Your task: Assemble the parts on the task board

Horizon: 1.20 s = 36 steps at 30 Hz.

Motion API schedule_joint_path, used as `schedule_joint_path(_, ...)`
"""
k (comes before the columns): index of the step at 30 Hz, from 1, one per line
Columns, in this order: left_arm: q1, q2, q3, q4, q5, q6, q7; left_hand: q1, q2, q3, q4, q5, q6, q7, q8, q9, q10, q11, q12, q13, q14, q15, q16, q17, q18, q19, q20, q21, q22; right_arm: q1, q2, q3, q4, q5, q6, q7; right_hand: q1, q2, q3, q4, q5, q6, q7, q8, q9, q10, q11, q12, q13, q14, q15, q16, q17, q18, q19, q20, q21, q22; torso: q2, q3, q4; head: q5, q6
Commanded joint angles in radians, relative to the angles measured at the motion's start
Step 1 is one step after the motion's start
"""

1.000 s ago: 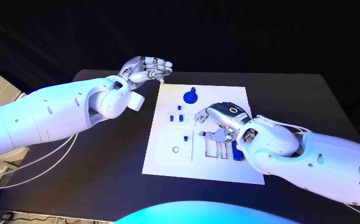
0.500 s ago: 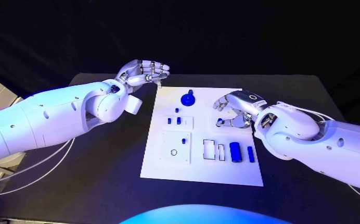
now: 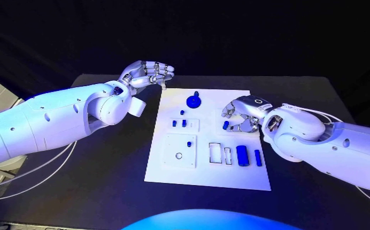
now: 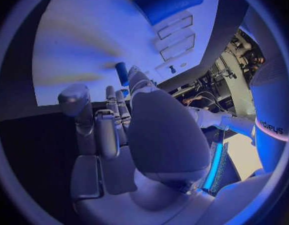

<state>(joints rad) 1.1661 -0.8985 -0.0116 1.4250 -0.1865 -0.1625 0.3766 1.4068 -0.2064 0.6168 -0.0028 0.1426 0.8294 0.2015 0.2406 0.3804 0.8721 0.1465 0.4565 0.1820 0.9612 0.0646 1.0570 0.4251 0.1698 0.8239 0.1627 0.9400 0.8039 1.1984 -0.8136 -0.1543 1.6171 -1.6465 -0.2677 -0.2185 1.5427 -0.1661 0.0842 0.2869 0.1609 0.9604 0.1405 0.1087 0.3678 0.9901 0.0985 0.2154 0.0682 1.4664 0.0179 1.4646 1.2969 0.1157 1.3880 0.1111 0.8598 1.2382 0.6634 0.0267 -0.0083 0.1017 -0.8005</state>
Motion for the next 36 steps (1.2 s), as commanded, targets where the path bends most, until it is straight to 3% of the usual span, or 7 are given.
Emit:
schedule_joint_path(1,0.0,0.0,0.001,0.002,0.003,0.008,0.012,-0.004,0.006,-0.006,-0.003,0.003,-0.007,0.0,0.004,-0.001,-0.005,-0.003,0.003,-0.002,0.003,0.003,-0.004,-0.001,0.015,0.008,0.0,-0.004,-0.001,-0.001,0.003,0.0,-0.003,-0.013,0.036,0.002,0.013,0.017,0.02,0.001,0.001,0.022,0.002,0.007,-0.004,0.039,-0.006,0.017,0.002,0.047,-0.007,0.0,0.003,0.0,0.013,-0.002,0.018,0.01,-0.001,-0.0001,0.0,0.0,0.0)
schedule_joint_path(4,0.0,0.0,0.001,0.002,0.003,0.009,0.011,-0.004,0.007,-0.006,-0.002,0.003,-0.006,0.0,0.005,-0.001,-0.005,-0.003,0.004,-0.002,0.004,0.003,-0.003,-0.001,0.015,0.008,0.0,-0.005,-0.001,-0.002,0.005,-0.001,-0.004,-0.01,0.027,0.004,0.017,0.032,0.051,0.003,-0.018,0.028,0.004,0.004,-0.011,0.076,-0.011,0.019,0.001,0.049,-0.012,0.002,0.006,-0.006,0.025,-0.007,0.053,0.029,-0.001,-0.0005,-0.0002,0.001,0.0)
schedule_joint_path(16,0.0,0.0,0.001,0.001,0.003,0.01,0.011,-0.004,0.008,-0.006,-0.002,0.003,-0.004,0.0,0.007,0.0,-0.005,-0.003,0.005,-0.002,0.004,0.003,-0.003,-0.001,0.015,0.009,0.0,-0.005,-0.002,-0.01,0.023,-0.002,-0.016,-0.001,0.023,0.011,0.0,0.03,0.126,0.003,-0.016,0.068,0.001,0.012,-0.018,0.137,-0.017,-0.012,-0.002,0.051,-0.017,0.006,0.01,-0.01,0.035,-0.012,0.078,0.046,-0.001,0.0002,0.0003,0.0,-0.002)
schedule_joint_path(27,0.0,-0.001,0.001,0.001,0.004,0.013,0.007,-0.005,0.009,-0.006,-0.001,0.003,-0.003,0.0,0.007,0.0,-0.006,-0.003,0.005,-0.002,0.004,0.003,-0.003,-0.001,0.015,0.009,0.0,-0.005,-0.002,-0.02,0.035,-0.003,-0.038,-0.02,0.038,-0.009,-0.008,0.018,0.203,-0.002,-0.015,0.109,-0.002,0.026,-0.018,0.17,-0.021,-0.045,-0.001,0.051,-0.021,0.006,0.008,-0.011,0.036,-0.016,0.081,0.054,-0.001,0.001,0.0005,0.0,-0.007)
schedule_joint_path(36,0.0,-0.001,0.001,0.001,0.005,0.019,-0.002,-0.013,0.01,-0.01,0.006,0.002,-0.007,0.002,0.006,-0.002,-0.012,-0.001,0.005,-0.004,0.003,0.005,-0.003,-0.001,0.014,0.009,0.001,-0.009,-0.005,-0.024,0.039,-0.003,-0.032,-0.042,0.023,-0.017,0.023,-0.014,0.35,-0.039,-0.042,0.139,-0.007,0.042,-0.007,0.24,-0.032,-0.082,0.007,0.051,-0.031,0.008,0.011,-0.014,0.041,-0.026,0.099,0.072,-0.001,0.0014,0.0,-0.005,-0.008)
